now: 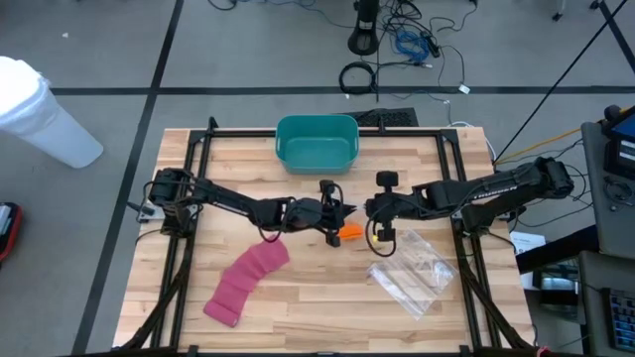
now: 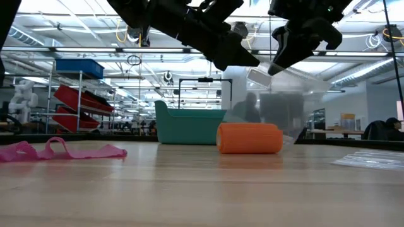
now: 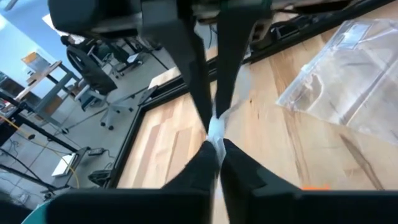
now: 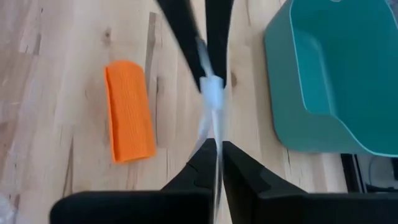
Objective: Roll bandage
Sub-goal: Put the orange bandage into the transparent zip bag
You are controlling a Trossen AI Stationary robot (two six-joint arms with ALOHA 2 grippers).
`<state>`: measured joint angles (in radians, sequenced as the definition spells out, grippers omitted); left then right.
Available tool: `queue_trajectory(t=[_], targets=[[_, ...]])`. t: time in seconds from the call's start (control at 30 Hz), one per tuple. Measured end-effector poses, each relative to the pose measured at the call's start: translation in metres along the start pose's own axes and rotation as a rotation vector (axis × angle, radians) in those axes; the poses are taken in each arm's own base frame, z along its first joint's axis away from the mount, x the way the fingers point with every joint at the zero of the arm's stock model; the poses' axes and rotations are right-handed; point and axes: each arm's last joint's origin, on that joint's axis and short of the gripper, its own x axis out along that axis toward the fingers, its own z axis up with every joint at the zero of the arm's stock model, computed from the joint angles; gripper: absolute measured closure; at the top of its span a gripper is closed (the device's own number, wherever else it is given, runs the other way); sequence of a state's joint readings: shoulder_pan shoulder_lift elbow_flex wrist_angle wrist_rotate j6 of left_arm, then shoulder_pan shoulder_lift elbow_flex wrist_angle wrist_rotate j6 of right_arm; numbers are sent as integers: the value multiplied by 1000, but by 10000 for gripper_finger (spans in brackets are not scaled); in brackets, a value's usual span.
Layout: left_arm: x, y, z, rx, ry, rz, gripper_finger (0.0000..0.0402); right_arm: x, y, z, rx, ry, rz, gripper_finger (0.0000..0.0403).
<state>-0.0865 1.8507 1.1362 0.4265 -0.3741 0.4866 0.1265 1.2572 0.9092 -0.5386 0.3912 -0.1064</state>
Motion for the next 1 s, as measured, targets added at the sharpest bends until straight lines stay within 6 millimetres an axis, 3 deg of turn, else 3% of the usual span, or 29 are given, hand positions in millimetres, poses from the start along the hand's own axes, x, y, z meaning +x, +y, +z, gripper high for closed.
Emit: queue_trajectory(t=[0.3,0.6,0.8,0.93,1.0], targets=[[1,1,-2,3,13,-8,398,0,0,1,20,-9,-6,358],[0,2,-3,2,43,37,400,-3,4,-18,149,180,-34,319],[0,1,-3,-2,42,36,401,-4,8,-18,154,161,-41,342],[0,0,-4,-48,69,64,401,4,12,-31,128,189,-81,391],[-1,0,-7,-87,99,64,401,10,14,-38,117,191,-108,397]])
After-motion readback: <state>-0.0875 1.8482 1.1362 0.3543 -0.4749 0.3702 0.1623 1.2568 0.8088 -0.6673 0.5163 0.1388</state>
